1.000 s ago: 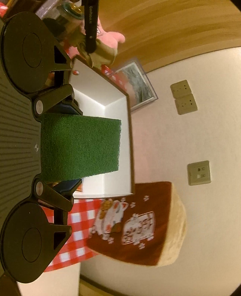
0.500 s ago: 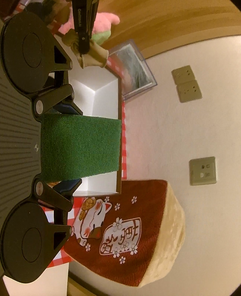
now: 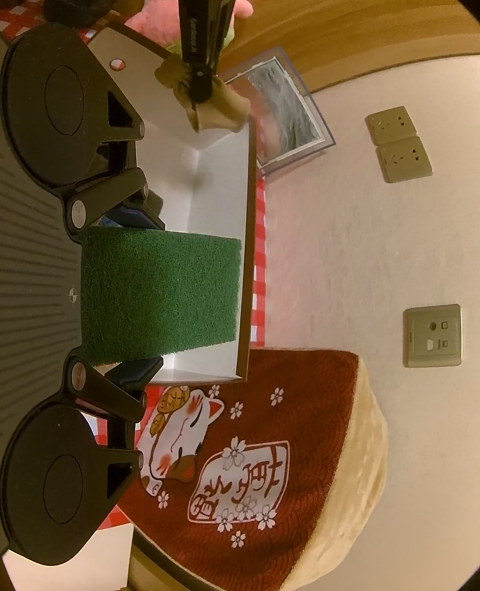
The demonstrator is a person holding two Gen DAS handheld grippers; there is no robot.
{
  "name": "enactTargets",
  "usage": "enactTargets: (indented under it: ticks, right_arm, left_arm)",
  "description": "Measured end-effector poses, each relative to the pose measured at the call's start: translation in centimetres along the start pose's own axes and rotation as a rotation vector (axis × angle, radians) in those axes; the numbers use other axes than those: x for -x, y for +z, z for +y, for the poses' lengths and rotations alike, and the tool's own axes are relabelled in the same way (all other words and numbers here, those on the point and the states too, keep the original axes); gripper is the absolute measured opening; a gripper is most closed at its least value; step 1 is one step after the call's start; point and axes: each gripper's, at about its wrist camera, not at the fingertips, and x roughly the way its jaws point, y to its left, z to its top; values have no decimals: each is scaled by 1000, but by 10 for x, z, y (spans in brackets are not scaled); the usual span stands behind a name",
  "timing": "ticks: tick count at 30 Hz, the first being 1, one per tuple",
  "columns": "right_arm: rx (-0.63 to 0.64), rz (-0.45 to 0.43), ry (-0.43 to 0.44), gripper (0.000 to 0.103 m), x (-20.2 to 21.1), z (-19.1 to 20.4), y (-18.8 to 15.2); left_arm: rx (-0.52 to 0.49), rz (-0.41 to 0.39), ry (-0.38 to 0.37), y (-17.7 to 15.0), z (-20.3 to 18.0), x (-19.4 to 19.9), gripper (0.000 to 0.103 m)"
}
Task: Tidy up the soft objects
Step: 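Open left tool to drop glove in box while right tool releases sponge there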
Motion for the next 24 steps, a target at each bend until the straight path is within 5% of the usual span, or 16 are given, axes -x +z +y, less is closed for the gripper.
enactTargets:
  ticks: [3, 7, 24]
  right_arm:
    - [-3, 4, -2, 70, -3, -1, 1]
    - [-3, 8, -6, 70, -8, -2, 3]
    - [-43, -19, -11, 73, -16, -6, 10]
  left_arm:
    - [-6, -6, 6, 4, -1, -6, 13]
    - [-25, -32, 2, 8, -1, -9, 35]
    - [4, -19, -14, 3, 11, -4, 39]
